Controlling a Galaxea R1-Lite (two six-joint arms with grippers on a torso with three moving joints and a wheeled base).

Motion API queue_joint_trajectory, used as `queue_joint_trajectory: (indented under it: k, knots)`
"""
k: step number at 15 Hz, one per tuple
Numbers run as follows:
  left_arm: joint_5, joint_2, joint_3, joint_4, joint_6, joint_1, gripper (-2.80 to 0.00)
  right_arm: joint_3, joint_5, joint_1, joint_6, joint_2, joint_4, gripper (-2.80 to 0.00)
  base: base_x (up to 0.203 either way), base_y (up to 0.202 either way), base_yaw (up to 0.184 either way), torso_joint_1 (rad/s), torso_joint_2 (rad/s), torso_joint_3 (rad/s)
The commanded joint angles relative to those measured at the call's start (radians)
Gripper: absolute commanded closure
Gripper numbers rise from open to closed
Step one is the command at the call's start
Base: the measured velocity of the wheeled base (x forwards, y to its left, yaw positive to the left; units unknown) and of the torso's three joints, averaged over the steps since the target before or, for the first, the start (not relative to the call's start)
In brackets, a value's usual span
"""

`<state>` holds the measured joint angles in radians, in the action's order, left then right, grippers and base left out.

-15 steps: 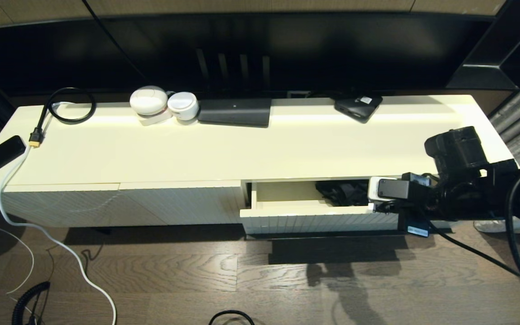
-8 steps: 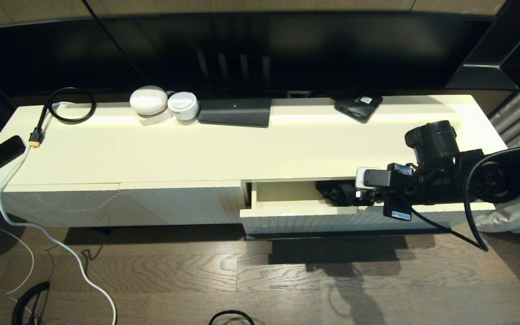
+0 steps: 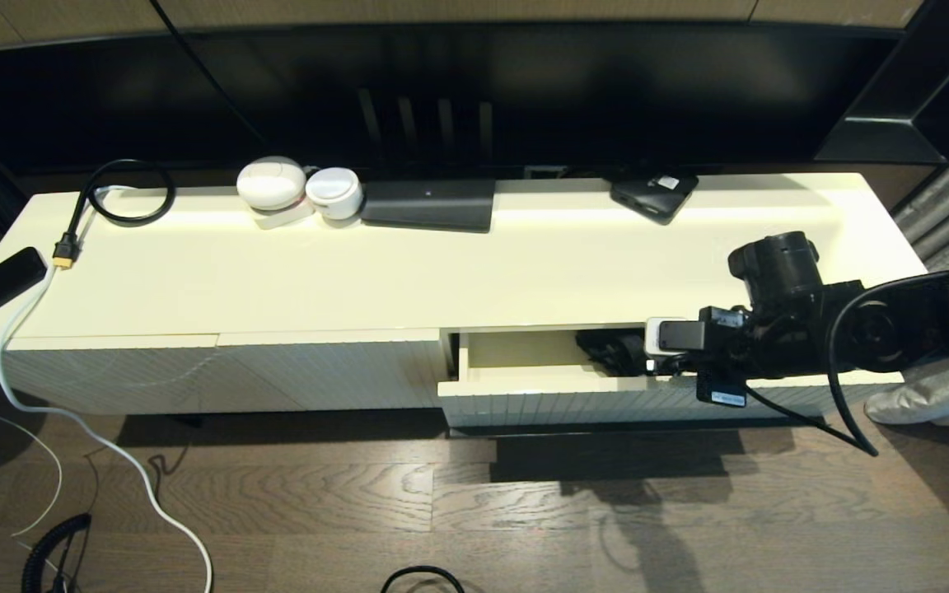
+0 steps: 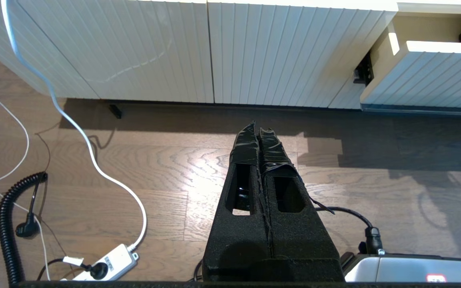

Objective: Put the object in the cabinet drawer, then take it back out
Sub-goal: Open the drawer

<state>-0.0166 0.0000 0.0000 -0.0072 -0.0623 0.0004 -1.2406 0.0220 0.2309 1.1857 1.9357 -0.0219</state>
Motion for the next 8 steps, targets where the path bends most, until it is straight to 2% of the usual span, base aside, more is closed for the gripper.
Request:
queue_joint_trajectory:
  k: [1,4,8]
  knots:
    - [0.0,0.0,0.0,0.0,-0.001,0.0,0.0,-0.006,0.001,0.001,0.007,0.015,-0.003,0.0,0.0,0.0,0.0,0.0,0.0,0.0]
    - [0.0,0.0,0.0,0.0,-0.001,0.001,0.0,0.0,0.002,-0.001,0.03,0.009,-0.01,0.0,0.0,0.0,0.0,0.0,0.0,0.0]
    - [0.0,0.0,0.001,0.0,-0.001,0.0,0.0,0.013,0.004,-0.001,0.055,-0.013,-0.088,0.0,0.0,0.0,0.0,0.0,0.0,0.0]
